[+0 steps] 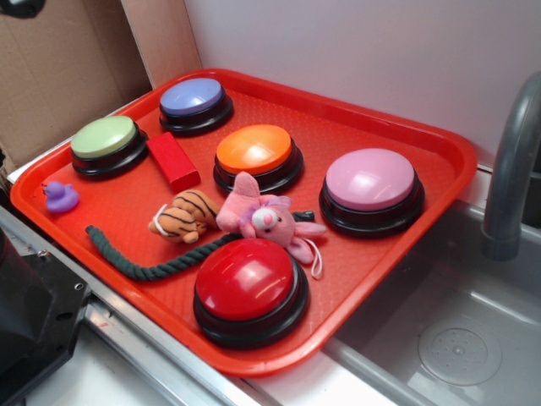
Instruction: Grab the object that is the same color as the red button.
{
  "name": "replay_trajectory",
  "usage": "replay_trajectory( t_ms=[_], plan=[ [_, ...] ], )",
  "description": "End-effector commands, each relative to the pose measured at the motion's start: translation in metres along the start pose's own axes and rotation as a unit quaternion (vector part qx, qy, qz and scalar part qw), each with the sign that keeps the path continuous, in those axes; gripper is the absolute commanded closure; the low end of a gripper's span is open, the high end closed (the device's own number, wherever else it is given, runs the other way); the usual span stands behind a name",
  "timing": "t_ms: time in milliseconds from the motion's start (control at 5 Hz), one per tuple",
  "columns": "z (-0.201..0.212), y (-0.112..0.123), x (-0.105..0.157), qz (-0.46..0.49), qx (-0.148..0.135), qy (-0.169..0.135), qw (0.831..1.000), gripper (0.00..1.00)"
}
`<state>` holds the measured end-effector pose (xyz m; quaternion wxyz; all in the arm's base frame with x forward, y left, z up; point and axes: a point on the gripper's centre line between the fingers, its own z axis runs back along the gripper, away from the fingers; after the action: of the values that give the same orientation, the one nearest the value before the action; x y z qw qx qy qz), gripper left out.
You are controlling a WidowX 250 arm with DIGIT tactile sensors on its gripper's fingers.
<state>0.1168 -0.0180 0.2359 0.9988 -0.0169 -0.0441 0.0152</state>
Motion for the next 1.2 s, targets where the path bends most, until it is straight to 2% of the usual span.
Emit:
replay_trajectory(
  t_ms=[0,200,400,600,800,1000],
  plan=[
    [0.000,0.000,0.000,0.000,0.000,0.000,1.000,0.00],
    [-0.016,0.009,0.015,0.127,-0.037,-0.022,0.991,0.00],
    [-0.036,0.021,0.036,0.235,-0.033,-0.022,0.971,0.00],
    [-0.060,0.039,0.057,0.354,-0.040,-0.044,0.933,0.00],
    [-0.088,0.064,0.072,0.462,-0.010,-0.082,0.883,0.00],
    [-0.119,0.081,0.084,0.538,0.001,-0.073,0.840,0.00]
  ],
)
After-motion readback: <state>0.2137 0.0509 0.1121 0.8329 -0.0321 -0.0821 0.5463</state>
